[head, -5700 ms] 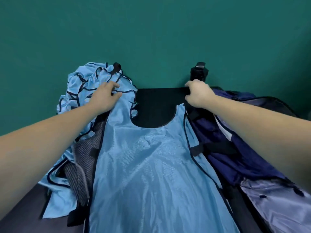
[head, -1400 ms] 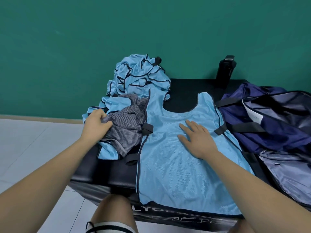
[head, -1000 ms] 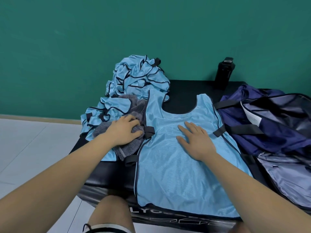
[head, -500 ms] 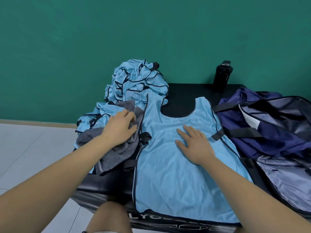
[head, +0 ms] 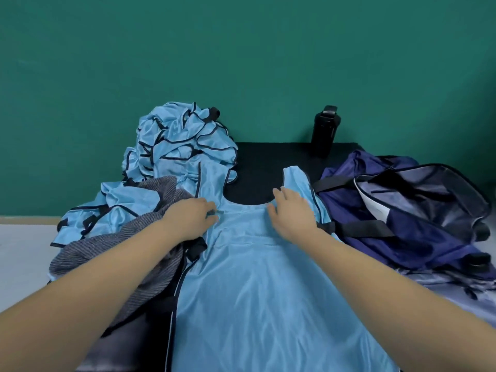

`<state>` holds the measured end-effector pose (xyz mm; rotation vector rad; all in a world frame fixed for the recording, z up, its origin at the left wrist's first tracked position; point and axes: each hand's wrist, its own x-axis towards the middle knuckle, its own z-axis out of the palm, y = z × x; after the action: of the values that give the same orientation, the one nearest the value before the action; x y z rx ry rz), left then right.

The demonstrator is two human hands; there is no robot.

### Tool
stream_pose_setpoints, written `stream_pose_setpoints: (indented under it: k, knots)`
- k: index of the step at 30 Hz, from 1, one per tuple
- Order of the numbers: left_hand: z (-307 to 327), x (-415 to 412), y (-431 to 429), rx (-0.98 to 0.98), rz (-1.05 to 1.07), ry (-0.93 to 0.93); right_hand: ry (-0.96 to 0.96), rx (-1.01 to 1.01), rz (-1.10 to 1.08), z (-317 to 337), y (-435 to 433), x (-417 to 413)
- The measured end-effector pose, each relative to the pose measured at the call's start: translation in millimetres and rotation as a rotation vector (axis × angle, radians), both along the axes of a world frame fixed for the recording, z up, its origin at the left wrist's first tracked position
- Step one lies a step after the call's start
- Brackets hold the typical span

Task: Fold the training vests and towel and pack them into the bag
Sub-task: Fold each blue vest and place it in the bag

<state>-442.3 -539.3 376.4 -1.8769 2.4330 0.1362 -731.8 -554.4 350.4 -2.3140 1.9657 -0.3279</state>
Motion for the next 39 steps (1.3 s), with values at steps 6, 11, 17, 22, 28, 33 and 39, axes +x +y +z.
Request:
stream_pose_setpoints:
  k: [6, 11, 17, 22, 28, 33, 39]
  knots:
    - [13.5, -10.1, -48.5, -0.076, 0.051, 0.061, -0.104, 0.001, -0.121, 23.9, -86.0, -20.9]
    - [12.4, -22.5, -91.2, -0.216, 0.089, 0.206, -0.098, 0.059, -0.282, 41.7, -152.5, -67.0]
    - [-1.0, -49.3, -112.0, -0.362, 0.057, 0.204, -0.164, 0.242, -0.265, 38.6, -190.2, -87.2]
    - [-10.2, -74.5, -116.5, -0.367, -0.002, 0.22, -0.342, 0.328, -0.297, 26.4, -198.7, -84.1]
    - [-11.8, -52.7, -130.3, -0.464, -0.032, 0.111, -0.455, 0.368, -0.318, 27.5, -202.6, -87.7]
    - [-3.9, -27.5, -131.4, -0.425, 0.038, 0.099, -0.506, 0.369, -0.297, 29.0, -202.7, -92.7]
    - [-3.2, -19.8, -132.2, -0.361, 0.075, 0.143, -0.407, 0.344, -0.268, 18.3, -202.1, -83.4]
